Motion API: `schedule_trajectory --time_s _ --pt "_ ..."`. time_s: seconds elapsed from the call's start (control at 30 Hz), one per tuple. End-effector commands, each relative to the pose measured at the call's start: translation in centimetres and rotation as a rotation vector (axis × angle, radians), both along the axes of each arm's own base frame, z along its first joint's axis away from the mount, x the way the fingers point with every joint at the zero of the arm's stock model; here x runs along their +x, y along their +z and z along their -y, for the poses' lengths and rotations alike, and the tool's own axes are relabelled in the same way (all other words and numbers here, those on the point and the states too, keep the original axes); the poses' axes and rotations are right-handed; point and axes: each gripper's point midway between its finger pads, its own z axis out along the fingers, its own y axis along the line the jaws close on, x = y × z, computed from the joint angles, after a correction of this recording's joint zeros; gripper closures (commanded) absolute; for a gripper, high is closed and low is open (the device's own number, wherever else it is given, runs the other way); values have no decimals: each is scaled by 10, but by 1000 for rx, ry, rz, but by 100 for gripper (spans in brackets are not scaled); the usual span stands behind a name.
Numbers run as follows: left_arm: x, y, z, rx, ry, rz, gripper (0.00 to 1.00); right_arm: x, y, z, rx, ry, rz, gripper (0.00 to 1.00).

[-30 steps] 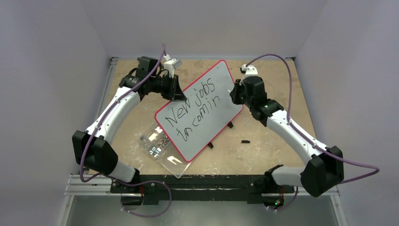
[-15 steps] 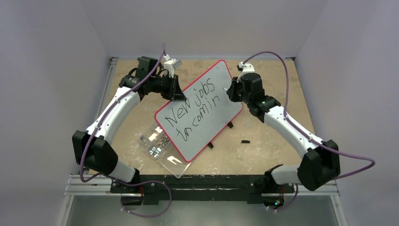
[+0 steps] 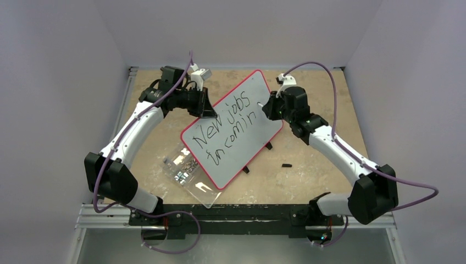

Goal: Write a sentence on the whiteboard

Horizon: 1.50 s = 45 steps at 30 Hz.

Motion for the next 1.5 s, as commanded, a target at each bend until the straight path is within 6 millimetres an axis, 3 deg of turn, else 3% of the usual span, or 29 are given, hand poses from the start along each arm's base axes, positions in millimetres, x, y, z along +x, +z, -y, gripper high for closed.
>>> schedule_trajectory --time_s 0.0,0.2,0.4,0.87,1.07,1.47 --pt "13 17 -6 39 4 148 100 -13 -2 -12 48 74 2 100" --pt "13 17 -6 39 4 149 100 -22 -14 -4 29 56 -19 100" --pt "13 17 -7 39 4 149 100 -18 -16 2 20 8 -31 100" --pt "12 17 -6 37 2 148 100 11 8 2 -18 -42 11 100" --pt "13 17 -6 37 2 148 100 15 15 -4 0 -25 20 100" --pt "12 18 -6 36 1 151 100 -1 -16 -1 -7 -10 -41 100"
